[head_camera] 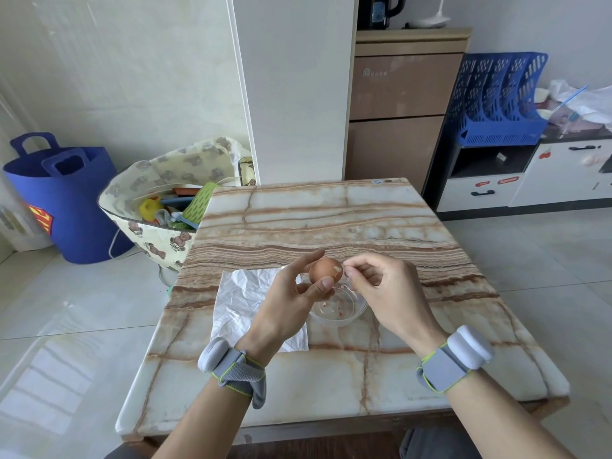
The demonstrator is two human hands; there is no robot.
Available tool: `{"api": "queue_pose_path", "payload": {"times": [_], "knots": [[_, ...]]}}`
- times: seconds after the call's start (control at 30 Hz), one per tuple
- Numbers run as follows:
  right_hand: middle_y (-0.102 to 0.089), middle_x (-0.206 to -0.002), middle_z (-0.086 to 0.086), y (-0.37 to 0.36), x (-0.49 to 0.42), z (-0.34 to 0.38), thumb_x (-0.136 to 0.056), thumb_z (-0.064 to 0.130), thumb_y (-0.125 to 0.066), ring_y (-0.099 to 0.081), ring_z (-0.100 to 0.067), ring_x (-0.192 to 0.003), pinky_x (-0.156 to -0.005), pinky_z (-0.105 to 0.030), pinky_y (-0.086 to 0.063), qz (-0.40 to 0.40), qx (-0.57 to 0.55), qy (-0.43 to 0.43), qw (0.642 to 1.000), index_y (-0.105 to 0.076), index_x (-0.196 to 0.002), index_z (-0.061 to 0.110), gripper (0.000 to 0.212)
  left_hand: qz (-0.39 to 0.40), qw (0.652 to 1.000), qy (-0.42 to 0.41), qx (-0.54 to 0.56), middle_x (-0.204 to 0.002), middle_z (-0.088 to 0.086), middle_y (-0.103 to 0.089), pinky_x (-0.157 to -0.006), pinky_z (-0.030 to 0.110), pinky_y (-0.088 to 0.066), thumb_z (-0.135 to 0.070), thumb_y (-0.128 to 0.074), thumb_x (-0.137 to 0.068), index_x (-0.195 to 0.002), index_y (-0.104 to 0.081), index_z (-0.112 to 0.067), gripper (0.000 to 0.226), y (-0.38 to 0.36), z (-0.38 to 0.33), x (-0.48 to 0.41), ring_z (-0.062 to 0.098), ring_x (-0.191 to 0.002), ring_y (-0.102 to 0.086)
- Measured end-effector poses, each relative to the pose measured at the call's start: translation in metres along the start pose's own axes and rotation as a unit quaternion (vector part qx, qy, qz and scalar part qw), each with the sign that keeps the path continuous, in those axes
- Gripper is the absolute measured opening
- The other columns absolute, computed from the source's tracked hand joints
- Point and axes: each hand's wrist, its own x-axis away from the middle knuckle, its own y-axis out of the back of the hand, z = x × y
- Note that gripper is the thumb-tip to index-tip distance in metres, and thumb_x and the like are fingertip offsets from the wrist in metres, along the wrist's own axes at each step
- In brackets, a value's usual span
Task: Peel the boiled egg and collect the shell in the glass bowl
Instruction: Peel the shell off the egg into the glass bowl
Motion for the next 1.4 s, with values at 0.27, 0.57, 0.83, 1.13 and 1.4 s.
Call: {"api": "queue_pose_path", "payload": {"times": [0.27, 0.57, 0.83, 1.13, 1.4], "knots": [[-0.071, -0.073, 0.008, 0.0030, -0.0018, 0.0033, -0.091, 0.016, -0.080, -0.068, -0.013, -0.067, -0.064, -0.030, -0.056, -0.004, -0.023, 0.026, 0.999, -0.080, -0.089, 0.024, 0.009, -0.003, 1.000, -0.007, 0.010, -0.121, 0.023, -0.068, -0.082, 0.032, -0.062, -0.003, -0.068, -0.095, -0.127, -0.056, 0.001, 0.033, 0.0006, -0.0021, -0.0003, 0.024, -0.082, -0.075], [-0.065, -0.077, 0.018, 0.0024, -0.0005, 0.0028, -0.094, 0.013, -0.076, -0.064, -0.009, -0.073, -0.066, -0.020, -0.048, -0.001, 0.057, 0.076, 0.995, -0.076, -0.089, 0.019, 0.008, -0.016, 1.000, -0.009, -0.015, -0.112, 0.017, -0.074, -0.070, 0.024, -0.059, -0.008, -0.081, -0.086, -0.120, -0.065, -0.004, 0.038, 0.0014, -0.0020, -0.0023, 0.015, -0.070, -0.071], [-0.058, -0.080, 0.008, 0.0029, -0.0001, 0.0021, -0.097, 0.013, -0.070, -0.055, -0.014, -0.065, -0.061, -0.034, -0.048, -0.014, 0.136, 0.158, 0.978, -0.066, -0.085, 0.014, 0.012, -0.018, 1.000, -0.003, -0.017, -0.097, 0.013, -0.075, -0.067, 0.025, -0.059, -0.012, -0.081, -0.086, -0.117, -0.068, -0.005, 0.034, 0.0001, -0.0028, -0.0023, 0.017, -0.067, -0.071], [-0.058, -0.081, 0.019, 0.0011, -0.0004, 0.0031, -0.093, 0.010, -0.072, -0.058, -0.007, -0.068, -0.062, -0.029, -0.051, -0.020, 0.104, 0.124, 0.987, -0.064, -0.084, 0.017, 0.014, -0.010, 1.000, -0.002, -0.013, -0.098, 0.010, -0.077, -0.072, 0.030, -0.061, -0.013, -0.079, -0.089, -0.119, -0.067, -0.007, 0.033, 0.0009, -0.0010, -0.0026, 0.016, -0.069, -0.071], [-0.063, -0.075, 0.013, 0.0013, -0.0016, 0.0010, -0.092, 0.007, -0.073, -0.061, -0.013, -0.068, -0.063, -0.030, -0.051, -0.019, 0.057, 0.055, 0.997, -0.067, -0.083, 0.017, 0.015, -0.001, 1.000, -0.011, -0.005, -0.106, 0.016, -0.077, -0.073, 0.026, -0.058, -0.012, -0.076, -0.091, -0.121, -0.066, -0.007, 0.032, 0.0022, -0.0018, -0.0026, 0.018, -0.073, -0.071]]}}
